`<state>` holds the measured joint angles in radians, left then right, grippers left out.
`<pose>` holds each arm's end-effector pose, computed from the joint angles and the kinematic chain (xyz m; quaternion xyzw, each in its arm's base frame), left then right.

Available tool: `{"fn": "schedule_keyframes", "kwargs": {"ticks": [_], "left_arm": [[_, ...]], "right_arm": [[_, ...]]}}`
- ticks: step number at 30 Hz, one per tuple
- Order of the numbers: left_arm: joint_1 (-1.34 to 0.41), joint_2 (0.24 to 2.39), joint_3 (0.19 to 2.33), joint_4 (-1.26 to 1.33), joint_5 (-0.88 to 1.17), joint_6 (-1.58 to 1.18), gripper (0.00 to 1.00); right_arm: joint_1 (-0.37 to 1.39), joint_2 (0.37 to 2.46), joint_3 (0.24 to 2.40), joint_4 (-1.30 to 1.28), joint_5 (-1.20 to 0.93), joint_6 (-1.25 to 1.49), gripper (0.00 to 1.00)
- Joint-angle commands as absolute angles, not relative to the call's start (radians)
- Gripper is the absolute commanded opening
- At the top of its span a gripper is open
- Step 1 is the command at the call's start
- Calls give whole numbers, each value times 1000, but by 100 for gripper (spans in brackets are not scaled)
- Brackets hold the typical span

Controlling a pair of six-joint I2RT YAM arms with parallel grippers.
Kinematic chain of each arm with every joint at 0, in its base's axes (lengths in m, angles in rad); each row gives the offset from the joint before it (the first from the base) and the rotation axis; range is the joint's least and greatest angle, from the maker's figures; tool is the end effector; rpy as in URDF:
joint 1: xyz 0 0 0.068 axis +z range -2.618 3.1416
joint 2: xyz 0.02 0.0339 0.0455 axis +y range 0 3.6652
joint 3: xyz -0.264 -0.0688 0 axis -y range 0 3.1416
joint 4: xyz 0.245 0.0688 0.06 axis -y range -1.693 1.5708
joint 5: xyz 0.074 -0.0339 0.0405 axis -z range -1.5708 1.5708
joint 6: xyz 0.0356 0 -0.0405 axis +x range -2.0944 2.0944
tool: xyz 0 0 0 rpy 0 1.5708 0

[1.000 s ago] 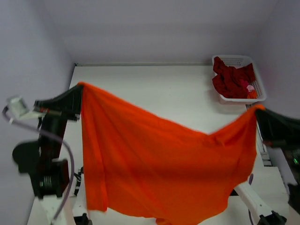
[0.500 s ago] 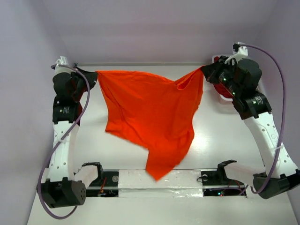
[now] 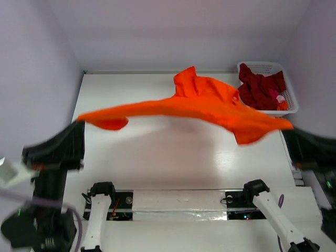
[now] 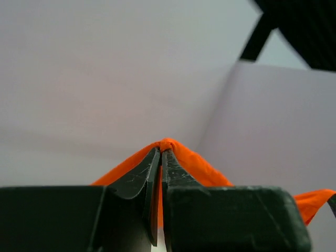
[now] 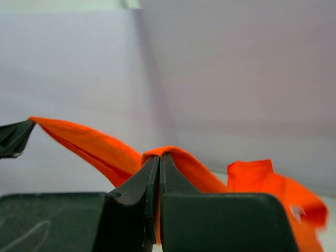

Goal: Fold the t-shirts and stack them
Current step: Flatten the tshirt out

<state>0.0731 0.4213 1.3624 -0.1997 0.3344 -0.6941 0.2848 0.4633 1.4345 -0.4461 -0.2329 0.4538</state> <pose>-0.0448 -0.0150 0.5275 -0.0074 0.4254 -0.3396 0.8388 -0.0344 -0.0015 0.5221 -0.0584 0.5027 0.3647 0.7816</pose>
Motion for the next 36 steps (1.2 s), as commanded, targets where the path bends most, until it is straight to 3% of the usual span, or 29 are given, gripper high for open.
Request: {"fn": "schedule_keyframes", "kwargs": {"ticks": [1, 11, 15, 20, 28, 36], "left_arm": [[71, 359, 1405, -271, 388, -739, 0], [60, 371, 1349, -290, 381, -732, 0], [60, 425, 1162, -227, 310, -695, 0], [60, 527, 911, -81, 249, -696, 0], [60, 883, 810, 101, 135, -709, 0], [60, 1277, 922, 124, 97, -775, 0]], "right_arm": [[285, 367, 1410, -498, -327, 485, 0], [285, 377, 1591, -594, -238, 457, 0], [285, 460, 1565, -600, -164, 423, 0], [285, 557, 1383, -534, -78, 405, 0], [285, 884, 1118, -220, -60, 448, 0], [285, 1232, 1207, -149, -127, 472, 0]]}}
